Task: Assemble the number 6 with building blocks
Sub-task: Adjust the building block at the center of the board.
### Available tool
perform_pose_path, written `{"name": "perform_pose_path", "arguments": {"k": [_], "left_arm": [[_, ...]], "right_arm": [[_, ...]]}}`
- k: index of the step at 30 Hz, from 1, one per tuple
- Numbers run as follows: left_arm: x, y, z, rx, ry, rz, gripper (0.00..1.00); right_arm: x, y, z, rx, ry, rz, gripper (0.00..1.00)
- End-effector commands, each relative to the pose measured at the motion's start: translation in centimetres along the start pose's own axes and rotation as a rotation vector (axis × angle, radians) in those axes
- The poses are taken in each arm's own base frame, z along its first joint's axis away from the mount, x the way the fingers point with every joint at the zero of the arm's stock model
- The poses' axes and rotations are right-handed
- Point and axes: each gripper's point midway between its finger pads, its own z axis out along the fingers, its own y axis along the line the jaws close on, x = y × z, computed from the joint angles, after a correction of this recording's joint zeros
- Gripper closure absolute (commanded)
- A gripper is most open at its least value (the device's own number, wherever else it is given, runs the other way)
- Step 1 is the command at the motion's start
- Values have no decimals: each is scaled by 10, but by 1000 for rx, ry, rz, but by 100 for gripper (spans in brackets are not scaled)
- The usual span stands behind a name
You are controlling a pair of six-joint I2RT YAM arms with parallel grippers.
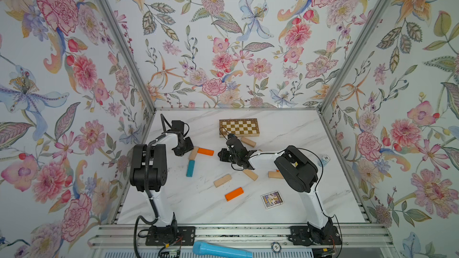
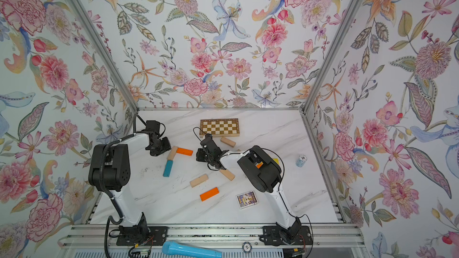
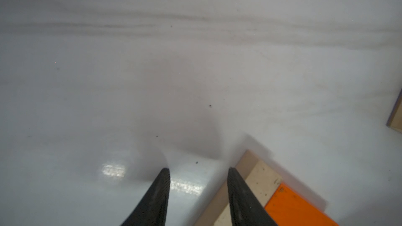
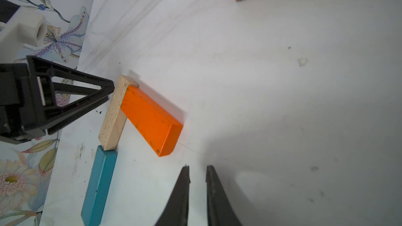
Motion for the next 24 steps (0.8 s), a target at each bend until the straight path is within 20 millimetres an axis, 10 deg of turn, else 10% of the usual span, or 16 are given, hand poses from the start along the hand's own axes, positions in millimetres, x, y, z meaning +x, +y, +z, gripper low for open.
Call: {"name": "perform_pose_path", "arguments": {"k": [1,12,24], "left_arm": [[-21,12,-43,-64,-88,-26,45],[6,-4,-104,11,-59,244,37],[-15,8,-73,-109,-37,472,87]], "right_arm": [[-23,22,-25,-73,-65,-67,81],[-44,27,-67,-118,-110,-90,74],[-31,26,-54,-86,-72,-7,74]]}}
